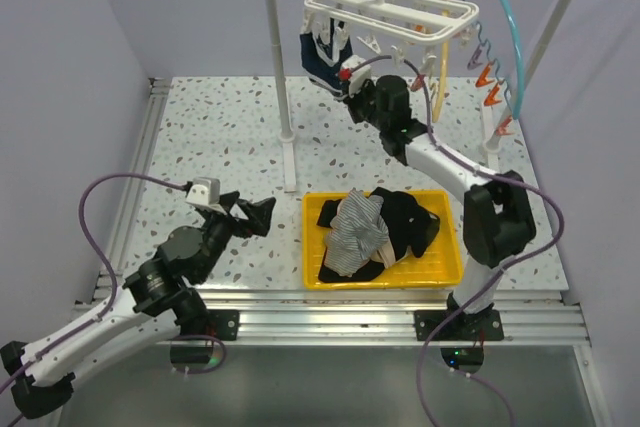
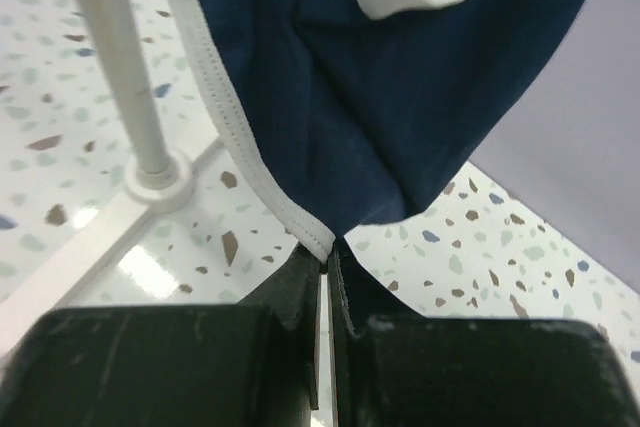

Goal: Remove the underwear clipped to the hanger
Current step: Remove the underwear from the hanger.

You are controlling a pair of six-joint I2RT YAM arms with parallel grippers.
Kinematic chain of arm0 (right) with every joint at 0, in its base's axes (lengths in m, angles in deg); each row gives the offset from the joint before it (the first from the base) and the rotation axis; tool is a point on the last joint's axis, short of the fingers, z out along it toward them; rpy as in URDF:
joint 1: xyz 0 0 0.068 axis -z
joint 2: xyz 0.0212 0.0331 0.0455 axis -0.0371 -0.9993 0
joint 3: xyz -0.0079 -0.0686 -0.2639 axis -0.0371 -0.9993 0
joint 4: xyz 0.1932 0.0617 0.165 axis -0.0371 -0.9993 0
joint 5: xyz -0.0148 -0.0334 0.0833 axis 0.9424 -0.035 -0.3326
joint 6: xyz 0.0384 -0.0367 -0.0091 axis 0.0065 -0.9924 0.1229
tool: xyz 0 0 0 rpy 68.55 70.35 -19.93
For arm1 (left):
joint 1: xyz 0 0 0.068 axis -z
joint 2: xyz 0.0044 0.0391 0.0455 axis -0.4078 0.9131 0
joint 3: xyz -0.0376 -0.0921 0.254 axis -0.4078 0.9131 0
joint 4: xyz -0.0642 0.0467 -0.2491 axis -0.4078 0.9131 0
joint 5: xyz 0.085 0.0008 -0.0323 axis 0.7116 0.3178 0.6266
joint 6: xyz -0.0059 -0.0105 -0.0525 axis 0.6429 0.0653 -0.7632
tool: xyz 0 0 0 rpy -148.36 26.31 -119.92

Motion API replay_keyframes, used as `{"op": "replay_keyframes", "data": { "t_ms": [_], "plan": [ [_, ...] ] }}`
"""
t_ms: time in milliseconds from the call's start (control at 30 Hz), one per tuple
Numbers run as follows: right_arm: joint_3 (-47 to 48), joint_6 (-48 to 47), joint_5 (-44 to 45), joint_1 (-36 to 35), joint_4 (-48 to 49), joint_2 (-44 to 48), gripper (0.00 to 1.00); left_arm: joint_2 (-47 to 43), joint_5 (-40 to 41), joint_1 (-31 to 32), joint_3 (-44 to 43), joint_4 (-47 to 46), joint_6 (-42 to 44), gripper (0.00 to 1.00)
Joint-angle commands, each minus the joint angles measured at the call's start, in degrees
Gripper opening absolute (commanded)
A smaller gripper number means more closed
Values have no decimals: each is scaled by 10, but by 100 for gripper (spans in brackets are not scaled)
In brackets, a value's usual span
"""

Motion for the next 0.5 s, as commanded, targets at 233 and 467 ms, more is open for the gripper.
{"op": "replay_keyframes", "data": {
  "t_ms": [233,467],
  "plan": [
    [-40,-43,-278,13,-206,156,0,185,-56,-14,-131,-215,103,100],
    [-70,-75,-319,14,-278,226,0,283,-225,-148,-237,-226,9,100]
  ]
}}
